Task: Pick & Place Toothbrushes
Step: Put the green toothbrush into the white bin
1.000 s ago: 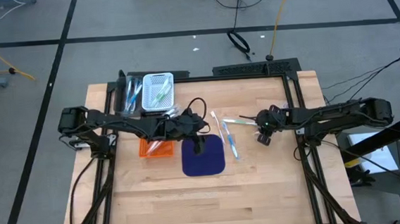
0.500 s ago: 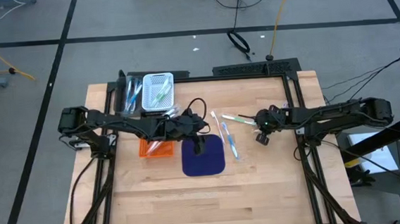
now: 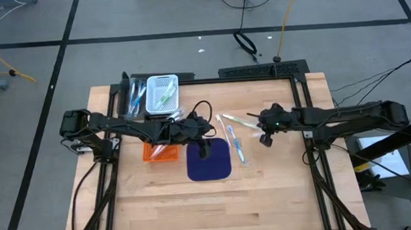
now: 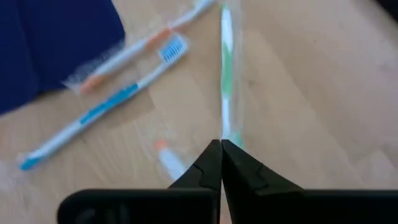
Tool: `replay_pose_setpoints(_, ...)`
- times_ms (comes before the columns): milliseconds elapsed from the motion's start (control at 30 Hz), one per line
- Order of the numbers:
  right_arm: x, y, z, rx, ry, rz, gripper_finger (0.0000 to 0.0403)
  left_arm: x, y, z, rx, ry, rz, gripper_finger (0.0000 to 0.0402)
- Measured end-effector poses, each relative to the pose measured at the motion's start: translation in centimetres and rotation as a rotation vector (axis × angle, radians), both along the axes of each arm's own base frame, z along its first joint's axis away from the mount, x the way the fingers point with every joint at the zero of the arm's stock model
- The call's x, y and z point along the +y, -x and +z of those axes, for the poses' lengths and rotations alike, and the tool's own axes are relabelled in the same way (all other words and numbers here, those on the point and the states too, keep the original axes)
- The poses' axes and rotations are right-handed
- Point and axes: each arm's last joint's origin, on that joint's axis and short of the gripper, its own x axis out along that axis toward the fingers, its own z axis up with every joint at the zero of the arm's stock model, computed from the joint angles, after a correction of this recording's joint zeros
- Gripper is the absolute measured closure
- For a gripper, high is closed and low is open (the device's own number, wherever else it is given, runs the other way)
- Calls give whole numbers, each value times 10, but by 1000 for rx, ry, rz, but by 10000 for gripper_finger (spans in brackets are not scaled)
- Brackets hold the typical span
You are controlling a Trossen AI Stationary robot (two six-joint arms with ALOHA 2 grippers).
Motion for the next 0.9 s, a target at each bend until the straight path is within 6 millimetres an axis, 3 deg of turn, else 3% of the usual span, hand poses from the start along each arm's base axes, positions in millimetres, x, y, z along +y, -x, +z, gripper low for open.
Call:
replay_pose_setpoints(267,10,13,25,-155,60,20,403,0,-1,1,-18,2,1,158)
replay_pose_setpoints(400,12,15,28,-178,69,15,403,0,-1,2,-26,0,-1,158)
replay_pose_setpoints(633,7,2,4,-83,63,-1,378,0,-2,3,-32,-1,-1,158)
replay_pose_setpoints(900,-11,-10,-22,46,64,-46,280,0,-1,3,-29,0,-1,158)
